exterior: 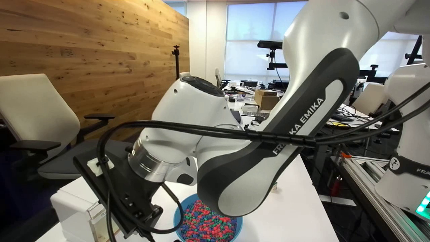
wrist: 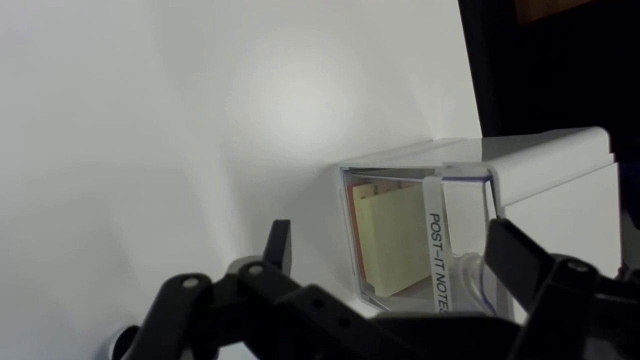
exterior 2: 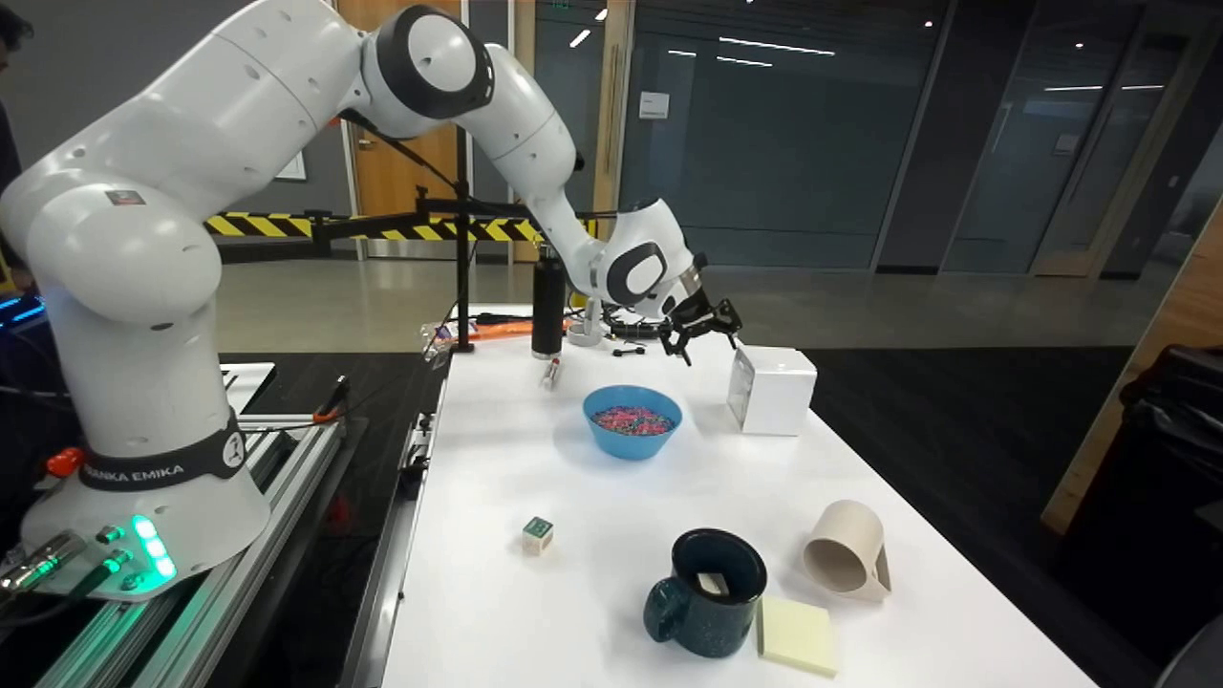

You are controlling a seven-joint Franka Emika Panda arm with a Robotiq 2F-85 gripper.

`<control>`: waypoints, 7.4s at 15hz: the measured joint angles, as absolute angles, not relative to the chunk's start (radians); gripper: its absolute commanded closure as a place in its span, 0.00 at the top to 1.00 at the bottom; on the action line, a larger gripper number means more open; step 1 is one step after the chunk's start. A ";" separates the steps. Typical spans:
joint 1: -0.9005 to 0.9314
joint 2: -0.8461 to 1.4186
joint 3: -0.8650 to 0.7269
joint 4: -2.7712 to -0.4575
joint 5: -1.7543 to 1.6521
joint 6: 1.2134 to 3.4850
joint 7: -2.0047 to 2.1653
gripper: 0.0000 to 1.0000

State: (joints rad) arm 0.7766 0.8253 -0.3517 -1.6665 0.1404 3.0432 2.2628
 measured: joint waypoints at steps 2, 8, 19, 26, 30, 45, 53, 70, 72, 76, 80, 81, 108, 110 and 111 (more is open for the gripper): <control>0.794 0.825 -0.362 -1.686 0.142 3.053 2.287 1.00; 0.817 0.825 -0.390 -1.718 0.145 3.066 2.318 1.00; 0.818 0.824 -0.412 -1.716 0.145 3.066 2.318 1.00; 0.797 0.825 -0.381 -1.704 0.145 3.068 2.310 1.00; 0.736 0.837 -0.325 -1.683 0.145 3.094 2.279 1.00; 0.629 0.867 -0.216 -1.633 0.146 3.119 2.208 0.26; 0.646 0.873 -0.244 -1.631 0.146 3.119 2.208 0.98; 0.728 0.876 -0.351 -1.631 0.154 3.118 2.209 1.00; 0.718 0.877 -0.345 -1.631 0.154 3.118 2.209 1.00; 0.694 0.879 -0.329 -1.631 0.154 3.118 2.209 1.00; 0.678 0.881 -0.313 -1.619 0.154 3.118 2.204 1.00; 0.677 0.883 -0.312 -1.614 0.154 3.118 2.202 1.00; 0.681 0.898 -0.296 -1.585 0.156 3.118 2.200 1.00; 0.684 0.900 -0.299 -1.586 0.157 3.118 2.201 1.00; 0.685 0.900 -0.300 -1.586 0.157 3.118 2.201 1.00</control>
